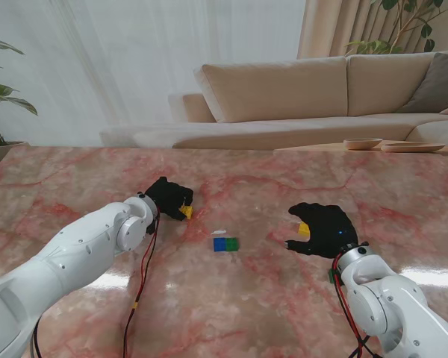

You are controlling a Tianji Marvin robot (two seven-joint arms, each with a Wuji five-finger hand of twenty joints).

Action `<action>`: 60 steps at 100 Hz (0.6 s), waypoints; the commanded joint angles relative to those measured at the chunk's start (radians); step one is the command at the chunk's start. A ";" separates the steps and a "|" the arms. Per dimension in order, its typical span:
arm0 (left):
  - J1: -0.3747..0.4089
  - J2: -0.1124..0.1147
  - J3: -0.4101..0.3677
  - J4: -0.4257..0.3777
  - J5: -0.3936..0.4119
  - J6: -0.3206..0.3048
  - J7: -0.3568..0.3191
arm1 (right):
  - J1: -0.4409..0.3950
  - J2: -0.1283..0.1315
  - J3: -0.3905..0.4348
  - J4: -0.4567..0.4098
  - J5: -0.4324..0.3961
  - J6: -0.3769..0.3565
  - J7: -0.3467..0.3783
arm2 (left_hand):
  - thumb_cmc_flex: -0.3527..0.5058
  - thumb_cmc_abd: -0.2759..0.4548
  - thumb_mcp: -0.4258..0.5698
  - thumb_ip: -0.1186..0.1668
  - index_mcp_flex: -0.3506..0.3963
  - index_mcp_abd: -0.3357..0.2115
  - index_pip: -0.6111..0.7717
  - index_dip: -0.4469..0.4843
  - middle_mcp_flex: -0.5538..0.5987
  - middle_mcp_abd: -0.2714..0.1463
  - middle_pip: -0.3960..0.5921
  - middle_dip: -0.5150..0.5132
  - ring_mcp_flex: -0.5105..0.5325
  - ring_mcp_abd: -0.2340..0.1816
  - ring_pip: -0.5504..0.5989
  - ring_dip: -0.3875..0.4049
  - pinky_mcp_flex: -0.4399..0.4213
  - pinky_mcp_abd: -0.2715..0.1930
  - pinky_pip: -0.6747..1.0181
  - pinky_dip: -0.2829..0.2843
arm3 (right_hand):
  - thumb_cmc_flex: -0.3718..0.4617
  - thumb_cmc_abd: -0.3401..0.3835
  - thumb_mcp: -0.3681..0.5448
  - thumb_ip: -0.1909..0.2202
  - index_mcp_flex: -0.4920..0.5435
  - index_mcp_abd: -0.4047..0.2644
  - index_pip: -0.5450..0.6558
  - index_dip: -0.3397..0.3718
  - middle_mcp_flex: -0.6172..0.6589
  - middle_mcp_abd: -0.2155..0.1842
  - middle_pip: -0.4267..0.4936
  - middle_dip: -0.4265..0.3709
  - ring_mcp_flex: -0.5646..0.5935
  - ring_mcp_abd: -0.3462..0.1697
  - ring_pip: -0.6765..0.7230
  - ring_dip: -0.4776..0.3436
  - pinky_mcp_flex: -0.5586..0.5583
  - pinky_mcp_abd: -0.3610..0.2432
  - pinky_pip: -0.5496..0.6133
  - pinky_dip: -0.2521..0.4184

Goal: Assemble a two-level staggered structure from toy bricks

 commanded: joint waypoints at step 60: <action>0.349 0.110 -0.273 -0.467 0.184 0.139 -0.139 | -0.032 -0.007 -0.013 -0.014 0.009 0.004 -0.031 | 0.051 0.058 0.017 0.015 0.145 -0.070 0.089 0.032 0.063 0.025 -0.015 0.030 0.063 0.036 0.034 0.030 -0.006 0.043 0.026 0.023 | 0.005 -0.009 0.014 0.030 0.015 -0.007 -0.011 -0.015 -0.007 0.018 -0.018 -0.011 -0.035 0.011 -0.006 -0.010 -0.014 0.016 0.008 -0.005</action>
